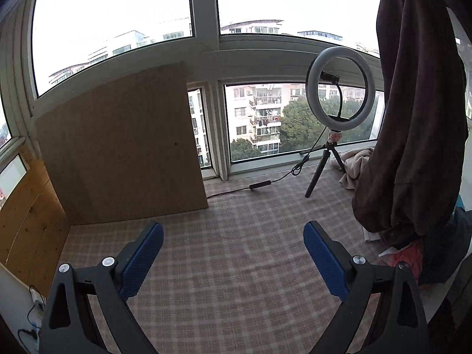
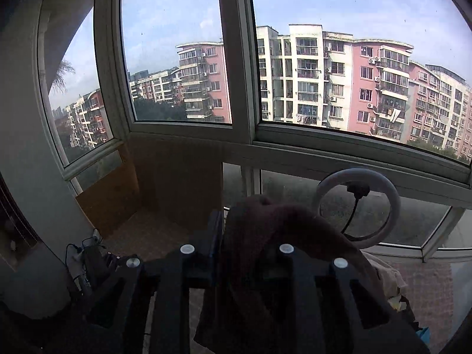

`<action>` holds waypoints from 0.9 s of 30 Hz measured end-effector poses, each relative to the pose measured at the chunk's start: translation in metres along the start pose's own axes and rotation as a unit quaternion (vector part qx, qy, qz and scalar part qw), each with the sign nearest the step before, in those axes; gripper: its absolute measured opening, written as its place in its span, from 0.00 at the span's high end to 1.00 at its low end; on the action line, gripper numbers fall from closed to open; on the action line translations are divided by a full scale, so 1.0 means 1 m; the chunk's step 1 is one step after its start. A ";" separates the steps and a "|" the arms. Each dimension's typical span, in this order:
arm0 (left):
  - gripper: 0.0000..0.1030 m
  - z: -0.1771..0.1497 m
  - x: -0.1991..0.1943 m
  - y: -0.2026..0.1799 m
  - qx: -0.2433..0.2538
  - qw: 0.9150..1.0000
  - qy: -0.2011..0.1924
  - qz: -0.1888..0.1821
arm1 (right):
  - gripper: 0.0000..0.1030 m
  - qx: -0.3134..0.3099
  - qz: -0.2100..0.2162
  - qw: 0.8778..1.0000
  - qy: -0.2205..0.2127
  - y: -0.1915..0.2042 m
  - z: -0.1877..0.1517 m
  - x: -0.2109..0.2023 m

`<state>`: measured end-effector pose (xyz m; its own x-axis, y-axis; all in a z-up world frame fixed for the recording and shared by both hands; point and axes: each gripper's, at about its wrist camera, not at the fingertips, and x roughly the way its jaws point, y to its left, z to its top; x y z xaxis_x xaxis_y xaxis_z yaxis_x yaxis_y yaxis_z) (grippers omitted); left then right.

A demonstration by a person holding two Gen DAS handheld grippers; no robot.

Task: Fold clothes
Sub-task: 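Lift the brown top out of the pile with the right gripper and drop it on the blanket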

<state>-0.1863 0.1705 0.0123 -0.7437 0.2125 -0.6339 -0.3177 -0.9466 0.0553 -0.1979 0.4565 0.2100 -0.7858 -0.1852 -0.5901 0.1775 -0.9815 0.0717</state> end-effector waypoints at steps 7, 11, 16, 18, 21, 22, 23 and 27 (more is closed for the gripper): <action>0.04 -0.040 0.046 -0.003 0.010 0.997 0.073 -0.027 | 0.38 -0.023 -0.062 0.981 0.183 -0.010 -0.160 0.139; 0.04 -0.062 0.072 -0.005 0.015 0.992 0.115 -0.042 | 0.38 0.028 -0.111 0.961 0.250 -0.061 -0.251 0.181; 0.04 -0.085 0.107 -0.016 0.021 0.984 0.163 -0.064 | 0.38 0.167 -0.039 0.951 0.257 -0.106 -0.309 0.217; 0.04 -0.086 0.123 -0.032 0.021 0.981 0.177 -0.076 | 0.38 0.202 0.008 0.949 0.243 -0.106 -0.315 0.232; 0.04 -0.087 0.147 -0.055 0.022 0.975 0.198 -0.095 | 0.38 0.185 0.013 0.946 0.265 -0.086 -0.322 0.259; 0.04 -0.088 0.156 -0.063 0.023 0.973 0.205 -0.101 | 0.38 0.179 0.015 0.945 0.273 -0.079 -0.324 0.264; 0.04 -0.088 0.164 -0.070 0.023 0.971 0.212 -0.107 | 0.44 0.182 0.018 0.944 0.276 -0.078 -0.327 0.267; 0.88 -0.095 0.183 -0.079 0.004 0.960 0.248 -0.131 | 0.93 0.238 0.082 0.944 0.212 -0.092 -0.316 0.235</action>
